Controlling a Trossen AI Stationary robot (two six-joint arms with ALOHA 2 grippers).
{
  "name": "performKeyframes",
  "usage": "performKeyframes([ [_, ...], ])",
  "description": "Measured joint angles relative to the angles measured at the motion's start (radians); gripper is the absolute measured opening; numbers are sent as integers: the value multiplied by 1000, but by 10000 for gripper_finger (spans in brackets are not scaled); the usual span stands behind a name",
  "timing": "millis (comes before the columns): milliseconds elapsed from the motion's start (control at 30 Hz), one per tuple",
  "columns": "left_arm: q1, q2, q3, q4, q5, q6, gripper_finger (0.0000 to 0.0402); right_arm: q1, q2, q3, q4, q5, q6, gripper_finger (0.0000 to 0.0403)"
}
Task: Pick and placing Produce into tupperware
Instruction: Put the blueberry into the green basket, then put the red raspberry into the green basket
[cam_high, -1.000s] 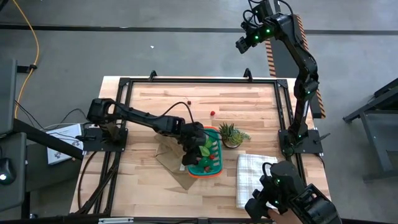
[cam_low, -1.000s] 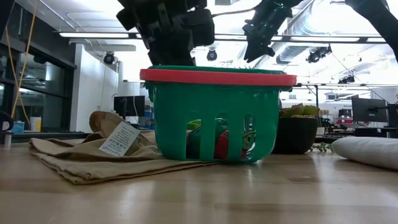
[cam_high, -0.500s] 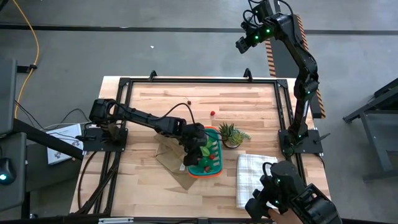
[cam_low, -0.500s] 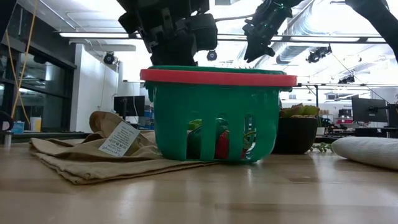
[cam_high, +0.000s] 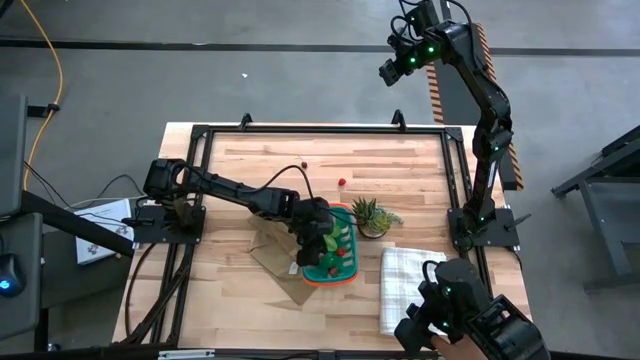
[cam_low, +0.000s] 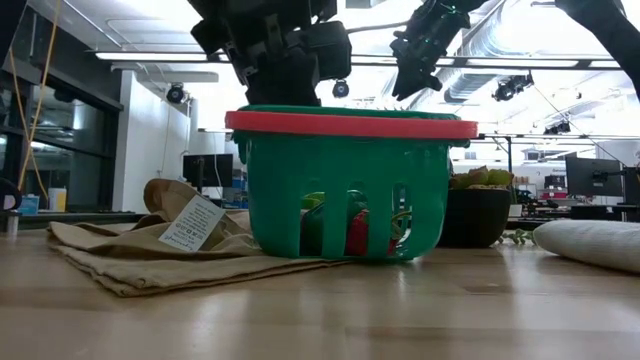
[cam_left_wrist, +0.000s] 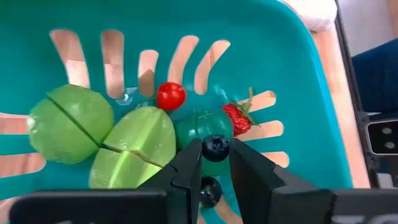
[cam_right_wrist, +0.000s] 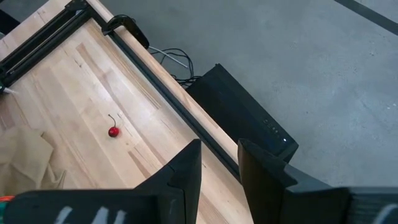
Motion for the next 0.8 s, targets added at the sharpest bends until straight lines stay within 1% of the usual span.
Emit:
performKeyframes([
  [133,0,0,0,1,-9,0,95,0,0,0,0,0,0,96],
  [267,0,-1,0,1,-9,0,105,0,0,0,0,0,0,96],
  [533,1,-1,6,-3,-9,-1,96,0,0,0,2,0,0,96],
  [700,1,-1,58,-7,-11,2,89,0,0,0,1,0,0,96],
  [800,13,-1,116,-36,-31,15,88,0,0,0,0,0,0,96],
])
